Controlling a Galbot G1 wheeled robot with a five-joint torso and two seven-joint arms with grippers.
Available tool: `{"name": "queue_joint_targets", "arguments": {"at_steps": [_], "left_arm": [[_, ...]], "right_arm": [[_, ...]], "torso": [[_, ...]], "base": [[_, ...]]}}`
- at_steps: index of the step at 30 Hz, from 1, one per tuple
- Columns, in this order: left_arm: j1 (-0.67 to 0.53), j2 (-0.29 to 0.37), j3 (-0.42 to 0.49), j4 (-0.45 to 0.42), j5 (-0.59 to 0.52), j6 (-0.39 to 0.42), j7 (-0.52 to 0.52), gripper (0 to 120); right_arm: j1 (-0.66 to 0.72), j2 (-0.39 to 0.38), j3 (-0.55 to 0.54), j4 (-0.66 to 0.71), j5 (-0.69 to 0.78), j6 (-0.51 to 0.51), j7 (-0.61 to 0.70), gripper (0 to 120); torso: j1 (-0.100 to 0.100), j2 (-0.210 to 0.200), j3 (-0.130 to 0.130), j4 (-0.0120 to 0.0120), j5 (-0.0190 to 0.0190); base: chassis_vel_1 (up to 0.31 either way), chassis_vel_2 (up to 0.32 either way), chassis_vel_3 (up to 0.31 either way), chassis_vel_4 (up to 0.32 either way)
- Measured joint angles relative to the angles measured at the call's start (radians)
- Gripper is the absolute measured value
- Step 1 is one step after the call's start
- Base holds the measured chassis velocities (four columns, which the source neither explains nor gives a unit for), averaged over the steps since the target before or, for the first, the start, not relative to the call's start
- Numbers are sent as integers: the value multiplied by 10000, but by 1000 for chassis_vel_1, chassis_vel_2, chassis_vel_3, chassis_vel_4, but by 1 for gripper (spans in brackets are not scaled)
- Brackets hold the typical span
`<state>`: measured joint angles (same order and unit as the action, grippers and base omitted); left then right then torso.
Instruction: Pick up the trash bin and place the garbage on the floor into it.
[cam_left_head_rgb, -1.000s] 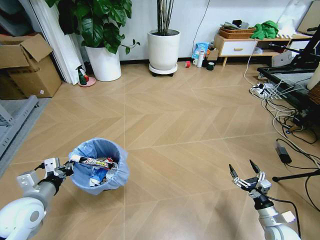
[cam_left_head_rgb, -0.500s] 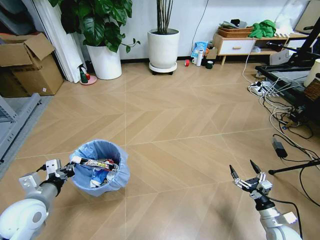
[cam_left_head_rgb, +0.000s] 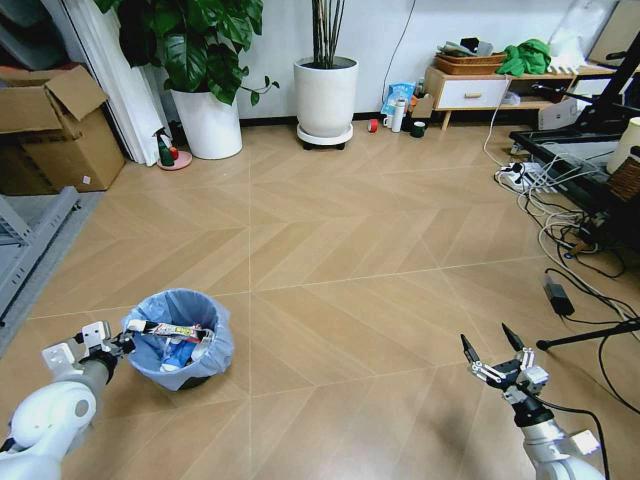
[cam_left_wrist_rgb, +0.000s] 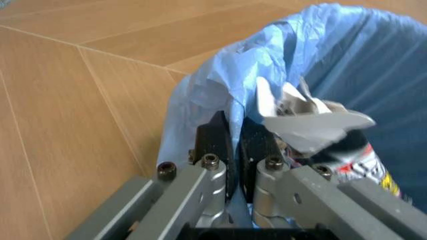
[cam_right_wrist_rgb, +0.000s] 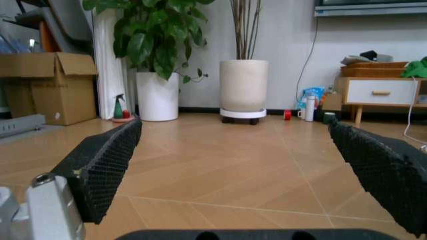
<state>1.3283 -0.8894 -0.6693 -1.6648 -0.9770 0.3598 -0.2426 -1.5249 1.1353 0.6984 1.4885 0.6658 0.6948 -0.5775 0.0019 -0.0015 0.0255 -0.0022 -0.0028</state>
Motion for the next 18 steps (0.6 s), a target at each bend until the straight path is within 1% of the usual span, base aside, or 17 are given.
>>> {"name": "queue_joint_targets", "arguments": {"at_steps": [2, 4, 6, 7, 8, 9, 11, 12, 14, 15, 16, 18], "left_arm": [[-64, 17, 41, 103, -4, -2, 42, 0], [-127, 34, 81, 218, -7, -2, 89, 7], [-182, 40, 87, 320, -5, -15, 117, 16], [-182, 40, 87, 320, -5, -15, 117, 16], [-185, 40, 90, 357, 7, -20, 124, 20], [-185, 30, 90, 397, 36, -32, 131, 26], [-184, 23, 91, 405, 53, -40, 138, 28], [-181, 20, 91, 406, 64, -46, 140, 34], [-159, 14, 66, 398, 200, -148, 136, 45], [-159, 14, 66, 398, 200, -148, 136, 45], [-138, 14, 50, 381, 272, -197, 116, 48], [56, 61, -43, 198, 521, -318, -34, 60]], "right_arm": [[-23, -38, 28, 18, 0, -6, 11, 100], [-43, -81, 68, 18, 0, -13, 24, 100], [-46, -96, 92, 9, 0, -17, 48, 100], [-46, -96, 92, 9, 0, -17, 48, 100], [-47, -91, 92, 0, 0, -18, 61, 100], [-38, -74, 87, -13, -8, -18, 102, 100], [-23, -68, 66, -21, -25, -18, 183, 100], [-13, -66, 49, -26, -31, -19, 232, 100], [71, -86, -87, -32, -217, -22, 831, 100], [71, -86, -87, -32, -217, -22, 831, 100], [100, -106, -147, -19, -357, -26, 1206, 100], [211, -222, -454, 45, -848, -52, 2527, 100]], "torso": [[0, 0, 0, -1, -5], [0, 0, 0, -2, -5], [0, 0, -1, -2, 1], [0, 0, -1, -2, 1], [0, 0, -1, -1, 2], [-1, 0, -1, -1, -3], [0, 0, -1, 0, -5], [0, 0, -1, 0, -4], [0, 0, -1, -1, -2], [0, 0, -1, -1, -2], [0, 0, -1, -2, -4], [0, 0, -1, -2, -2]], "base": [[0, 0, 0, 0], [0, 0, 0, 0], [0, 0, 0, 0], [0, 0, 0, 0], [0, 0, 0, 0], [0, 0, 0, 0], [0, 0, 0, 0], [0, 0, 0, 0], [0, 0, 0, 0], [0, 0, 0, 0], [0, 0, 0, 0], [0, 0, 0, 0]]}}
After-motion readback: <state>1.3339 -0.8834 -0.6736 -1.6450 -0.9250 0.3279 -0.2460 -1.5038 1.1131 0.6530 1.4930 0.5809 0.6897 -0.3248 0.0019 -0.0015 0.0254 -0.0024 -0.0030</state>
